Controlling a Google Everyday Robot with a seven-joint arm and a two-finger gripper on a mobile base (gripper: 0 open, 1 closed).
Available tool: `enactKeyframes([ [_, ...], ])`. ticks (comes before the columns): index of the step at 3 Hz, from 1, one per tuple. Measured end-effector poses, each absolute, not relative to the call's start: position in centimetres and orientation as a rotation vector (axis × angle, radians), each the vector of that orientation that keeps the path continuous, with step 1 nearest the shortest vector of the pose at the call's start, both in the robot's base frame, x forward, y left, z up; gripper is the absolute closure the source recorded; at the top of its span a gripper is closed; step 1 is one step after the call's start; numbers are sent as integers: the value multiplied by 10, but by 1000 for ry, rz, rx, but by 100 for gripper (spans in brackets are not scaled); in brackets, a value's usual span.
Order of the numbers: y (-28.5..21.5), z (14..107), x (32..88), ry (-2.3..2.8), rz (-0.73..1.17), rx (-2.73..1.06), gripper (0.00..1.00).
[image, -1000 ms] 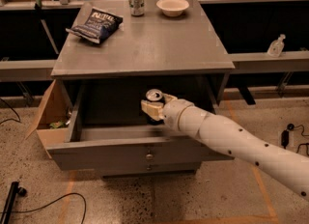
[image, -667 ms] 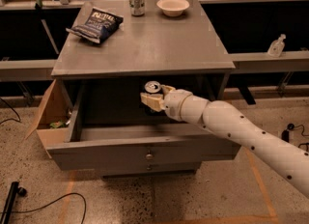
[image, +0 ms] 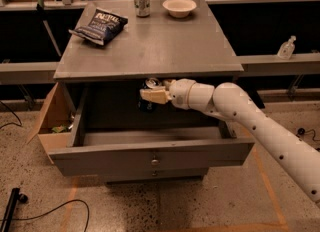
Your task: Place pepsi can into top drawer
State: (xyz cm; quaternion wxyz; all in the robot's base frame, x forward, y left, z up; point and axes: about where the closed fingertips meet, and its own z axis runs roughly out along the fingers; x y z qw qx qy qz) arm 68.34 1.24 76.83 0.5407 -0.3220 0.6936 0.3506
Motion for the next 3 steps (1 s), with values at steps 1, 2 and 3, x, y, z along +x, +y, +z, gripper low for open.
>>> enactKeyframes([
  [1, 19, 762, 670, 1663, 888, -836, 100],
  [2, 32, 746, 634, 1701, 984, -996, 100],
  [3, 36, 730, 599, 1746, 1009, -1116, 100],
])
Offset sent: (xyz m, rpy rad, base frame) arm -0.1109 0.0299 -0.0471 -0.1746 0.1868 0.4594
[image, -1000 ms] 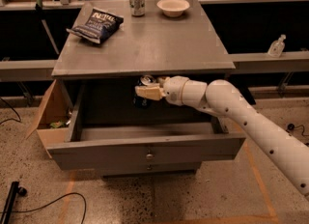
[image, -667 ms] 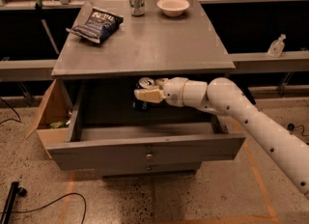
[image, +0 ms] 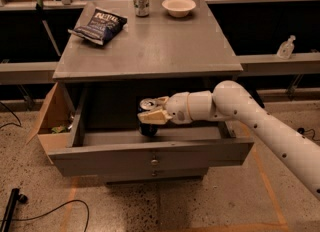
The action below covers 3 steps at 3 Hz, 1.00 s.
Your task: Place pepsi can into top drawer
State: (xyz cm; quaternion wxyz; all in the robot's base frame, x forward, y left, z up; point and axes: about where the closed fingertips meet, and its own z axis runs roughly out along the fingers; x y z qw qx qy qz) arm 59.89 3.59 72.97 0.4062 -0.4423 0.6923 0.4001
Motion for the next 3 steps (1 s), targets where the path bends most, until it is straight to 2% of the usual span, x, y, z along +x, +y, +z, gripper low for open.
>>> enactKeyframes([
  [1, 37, 716, 589, 1781, 930, -1168, 100],
  [2, 39, 707, 597, 1786, 845, -1188, 84],
  [3, 40, 703, 608, 1780, 788, -1201, 61],
])
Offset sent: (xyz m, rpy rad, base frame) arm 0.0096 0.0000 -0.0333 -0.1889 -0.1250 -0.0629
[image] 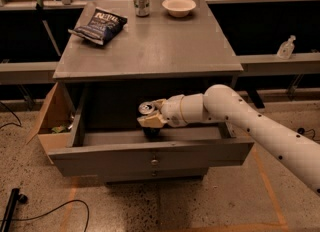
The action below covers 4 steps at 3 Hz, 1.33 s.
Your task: Place pepsi can into top drawer
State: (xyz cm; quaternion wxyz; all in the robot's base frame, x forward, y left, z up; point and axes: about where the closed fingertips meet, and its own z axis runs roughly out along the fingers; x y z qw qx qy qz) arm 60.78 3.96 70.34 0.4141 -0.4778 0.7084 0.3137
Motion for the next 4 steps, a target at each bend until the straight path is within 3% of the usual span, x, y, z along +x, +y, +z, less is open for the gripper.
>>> enactKeyframes([
  [2, 35, 703, 609, 1836, 764, -1173, 14],
  [4, -4, 742, 599, 1918, 645, -943, 15],
])
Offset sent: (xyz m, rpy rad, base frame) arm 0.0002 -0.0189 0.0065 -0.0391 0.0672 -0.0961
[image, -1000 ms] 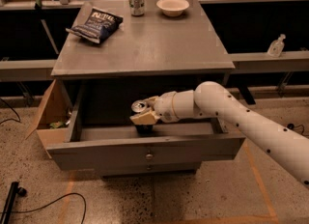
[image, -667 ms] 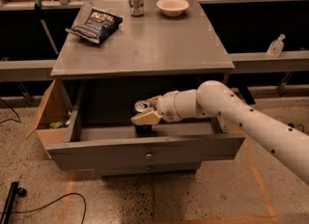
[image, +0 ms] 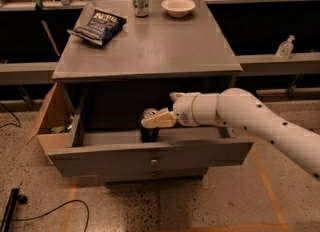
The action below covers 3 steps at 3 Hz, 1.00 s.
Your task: Place pepsi can into top drawer
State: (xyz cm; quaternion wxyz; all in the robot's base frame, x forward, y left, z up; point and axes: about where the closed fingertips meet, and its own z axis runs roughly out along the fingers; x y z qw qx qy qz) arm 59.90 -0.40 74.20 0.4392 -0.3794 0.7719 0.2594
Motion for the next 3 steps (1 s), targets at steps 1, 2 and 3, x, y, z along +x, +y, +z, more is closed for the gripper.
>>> enactKeyframes([
  [1, -34, 768, 582, 1967, 552, -804, 16],
  [2, -56, 819, 575, 1934, 461, -725, 38],
  [3, -65, 895, 588, 1801, 385, -668, 63],
])
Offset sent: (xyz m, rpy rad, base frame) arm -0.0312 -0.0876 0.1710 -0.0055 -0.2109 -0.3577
